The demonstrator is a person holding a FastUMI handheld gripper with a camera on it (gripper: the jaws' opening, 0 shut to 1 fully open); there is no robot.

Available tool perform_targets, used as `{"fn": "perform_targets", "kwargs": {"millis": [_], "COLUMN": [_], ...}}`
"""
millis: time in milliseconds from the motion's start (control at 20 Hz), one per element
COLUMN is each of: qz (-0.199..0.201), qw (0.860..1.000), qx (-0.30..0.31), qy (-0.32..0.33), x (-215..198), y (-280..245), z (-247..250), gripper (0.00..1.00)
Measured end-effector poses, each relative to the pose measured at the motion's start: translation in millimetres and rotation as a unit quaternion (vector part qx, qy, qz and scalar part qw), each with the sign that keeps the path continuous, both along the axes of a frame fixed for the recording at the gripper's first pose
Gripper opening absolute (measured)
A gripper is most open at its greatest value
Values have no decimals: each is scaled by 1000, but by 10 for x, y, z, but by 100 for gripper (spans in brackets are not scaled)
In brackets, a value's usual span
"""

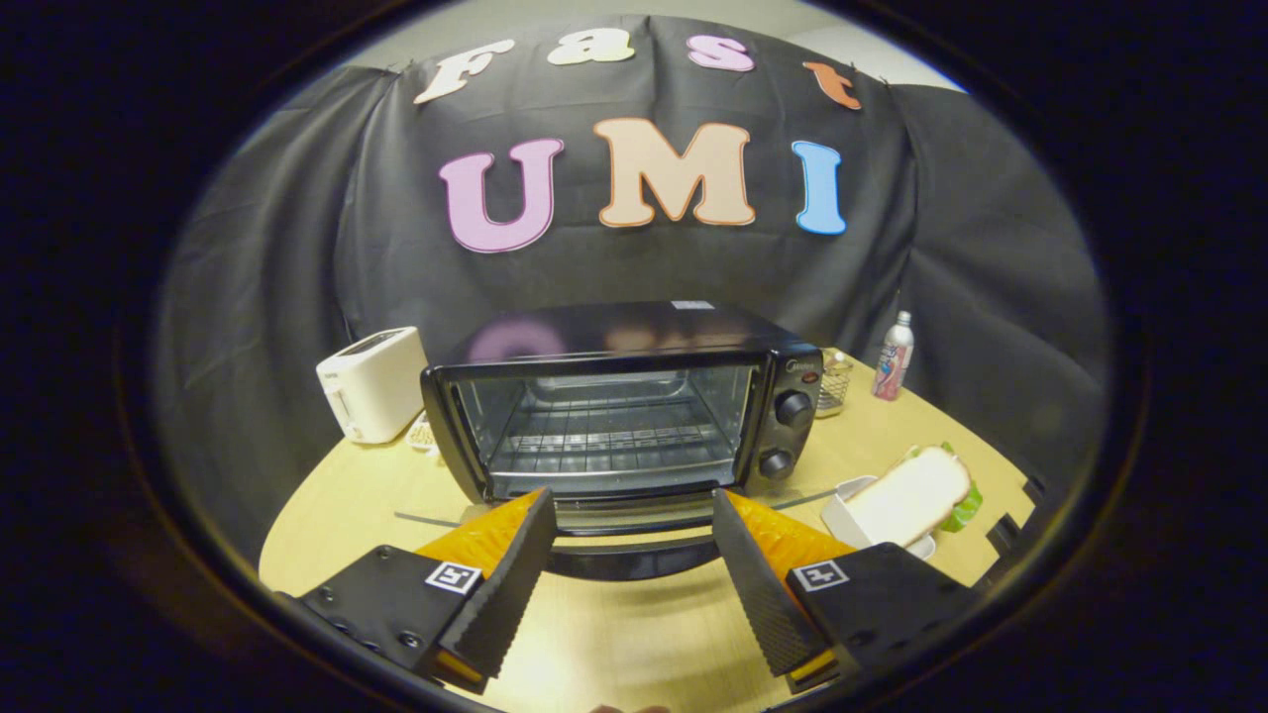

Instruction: Open the toaster oven, put the food inside, and close the toaster oven door.

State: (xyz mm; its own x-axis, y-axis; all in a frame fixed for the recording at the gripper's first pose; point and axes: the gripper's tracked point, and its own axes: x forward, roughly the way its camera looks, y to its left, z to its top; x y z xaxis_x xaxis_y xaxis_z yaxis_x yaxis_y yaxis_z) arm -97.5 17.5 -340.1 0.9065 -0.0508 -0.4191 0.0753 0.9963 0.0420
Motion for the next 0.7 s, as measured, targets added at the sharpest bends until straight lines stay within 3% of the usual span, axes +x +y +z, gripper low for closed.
{"fn": "perform_targets", "kwargs": {"millis": [700], "qz": [12], "qw": [995], "qx": [-52], "qy": [84], "x": [-358], "y": [13], "z": [-593], "gripper": [98]}}
